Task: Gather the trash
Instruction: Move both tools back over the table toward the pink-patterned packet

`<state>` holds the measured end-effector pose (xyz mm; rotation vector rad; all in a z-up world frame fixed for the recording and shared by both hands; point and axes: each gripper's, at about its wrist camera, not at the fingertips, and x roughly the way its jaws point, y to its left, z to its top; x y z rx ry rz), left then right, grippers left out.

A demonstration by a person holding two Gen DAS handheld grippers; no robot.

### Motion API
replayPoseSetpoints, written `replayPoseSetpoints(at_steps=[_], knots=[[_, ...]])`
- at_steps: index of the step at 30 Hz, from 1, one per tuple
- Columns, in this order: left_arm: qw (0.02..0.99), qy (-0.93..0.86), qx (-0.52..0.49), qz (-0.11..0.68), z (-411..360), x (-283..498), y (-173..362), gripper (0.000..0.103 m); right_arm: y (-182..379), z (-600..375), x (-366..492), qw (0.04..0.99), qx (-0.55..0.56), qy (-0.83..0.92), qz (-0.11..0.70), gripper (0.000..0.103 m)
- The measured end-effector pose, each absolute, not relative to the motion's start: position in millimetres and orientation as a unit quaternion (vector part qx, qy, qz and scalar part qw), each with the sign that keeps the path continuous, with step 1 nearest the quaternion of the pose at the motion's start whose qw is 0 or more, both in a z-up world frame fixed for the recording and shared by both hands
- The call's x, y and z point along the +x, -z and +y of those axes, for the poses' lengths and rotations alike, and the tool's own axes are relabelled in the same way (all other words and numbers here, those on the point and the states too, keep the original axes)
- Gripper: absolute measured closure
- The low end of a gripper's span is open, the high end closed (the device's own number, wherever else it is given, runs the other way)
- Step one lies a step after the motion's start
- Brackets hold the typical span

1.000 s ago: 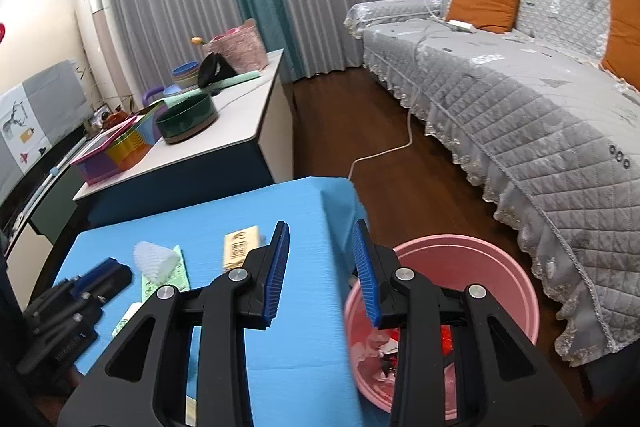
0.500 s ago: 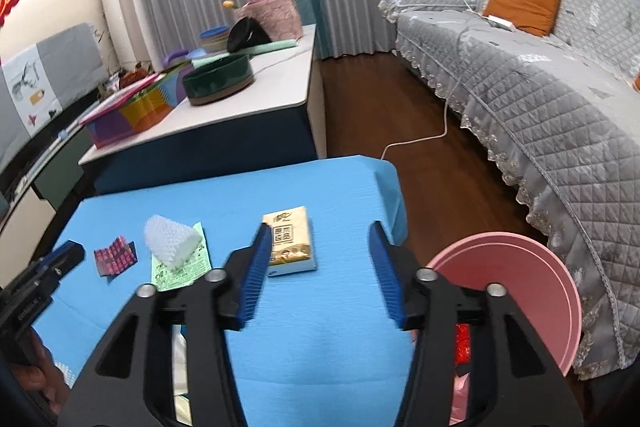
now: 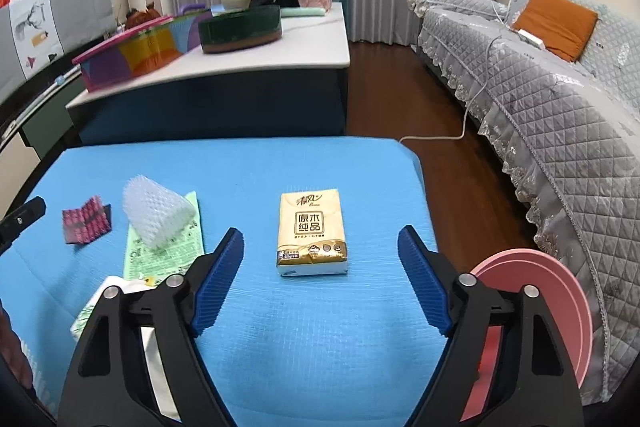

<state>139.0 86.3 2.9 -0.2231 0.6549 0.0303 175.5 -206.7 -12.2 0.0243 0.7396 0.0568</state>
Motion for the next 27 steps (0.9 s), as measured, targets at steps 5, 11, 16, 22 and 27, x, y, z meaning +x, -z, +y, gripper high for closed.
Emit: replayPoseSetpoints(at_steps=[5,11,16,22,27], knots=[[0.932,-0.046,-0.121,0.34,99.3,148.0,13.8,0.044,30.6,-206.6,189.2,0.924,0.018,-0.022,0.381,0.019],[0.917,-0.066,-0.141,0.367,113.2,159.2,35.1,0.044,48.4,-207.3,203.1,0.918,0.028,-0.019,0.395,0.019],[0.906,-0.076,-0.155,0.386,120.0,166.8,48.9,0.044,59.6,-205.3,211.9,0.914,0.035,-0.018,0.405,0.019],[0.9,-0.077,-0.156,0.4,118.3,173.6,58.2,0.045,66.4,-201.8,218.0,0.911,0.034,-0.02,0.411,0.019],[0.898,-0.075,-0.154,0.405,115.7,177.9,61.5,0.055,66.7,-202.5,220.1,0.91,0.032,-0.018,0.413,0.02]])
